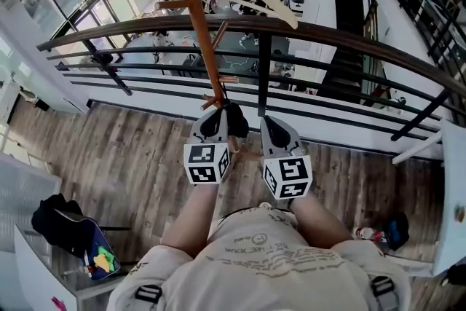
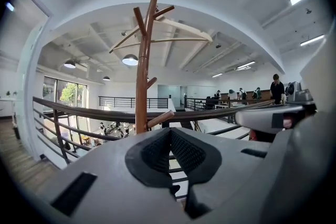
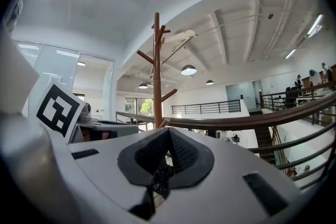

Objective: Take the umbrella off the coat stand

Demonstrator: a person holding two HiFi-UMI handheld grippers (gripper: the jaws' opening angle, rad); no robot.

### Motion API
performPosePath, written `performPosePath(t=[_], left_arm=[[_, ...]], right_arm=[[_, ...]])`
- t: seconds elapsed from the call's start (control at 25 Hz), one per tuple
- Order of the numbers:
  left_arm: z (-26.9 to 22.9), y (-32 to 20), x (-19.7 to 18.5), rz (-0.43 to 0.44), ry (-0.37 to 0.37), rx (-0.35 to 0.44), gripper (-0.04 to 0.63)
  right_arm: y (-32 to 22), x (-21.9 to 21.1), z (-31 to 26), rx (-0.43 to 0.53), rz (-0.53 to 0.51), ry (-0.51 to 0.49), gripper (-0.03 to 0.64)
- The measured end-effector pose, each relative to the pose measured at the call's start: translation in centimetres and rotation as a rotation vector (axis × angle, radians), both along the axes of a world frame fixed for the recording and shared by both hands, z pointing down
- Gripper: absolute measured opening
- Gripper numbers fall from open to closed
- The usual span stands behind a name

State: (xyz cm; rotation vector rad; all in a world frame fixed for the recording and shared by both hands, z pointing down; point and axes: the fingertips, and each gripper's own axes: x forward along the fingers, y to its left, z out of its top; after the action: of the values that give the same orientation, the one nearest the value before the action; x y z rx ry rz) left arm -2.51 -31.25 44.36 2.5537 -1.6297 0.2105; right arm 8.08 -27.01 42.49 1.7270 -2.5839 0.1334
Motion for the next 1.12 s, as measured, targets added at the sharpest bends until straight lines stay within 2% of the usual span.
performPosePath(t=[0.12,0.36,0.6,0.72,0.96,1.12], left_arm=[[0.5,-1.5,0.5,-0.038,0.002,-0.017,0.003],[1.8,-3.2,0.3,-0.045,-0.010,-0.050,0.005],[3.0,-5.7,0.5,-0.059,-0.002,-0.075,0.014],[3.8,-6.8,-0.3,-0.090,0.019,-0.097,0.028],[5.4,-8.9,-0.7,-0.097,0.100,-0.154,0.044],[6.1,-9.7,-0.5,-0.088,0.105,-0.173,0.083]], right_arm=[[-1.7,0.7,0.1,-0.011,-0.038,0.003,0.002],[-3.2,-0.5,0.1,-0.022,-0.087,0.001,0.002],[-4.7,0.9,0.6,-0.036,-0.076,0.028,0.002],[-5.6,1.5,0.7,-0.050,-0.059,0.026,0.002],[-6.6,1.8,0.7,-0.050,-0.055,0.050,0.002],[-7.3,2.8,0.8,-0.064,-0.031,0.038,0.002]])
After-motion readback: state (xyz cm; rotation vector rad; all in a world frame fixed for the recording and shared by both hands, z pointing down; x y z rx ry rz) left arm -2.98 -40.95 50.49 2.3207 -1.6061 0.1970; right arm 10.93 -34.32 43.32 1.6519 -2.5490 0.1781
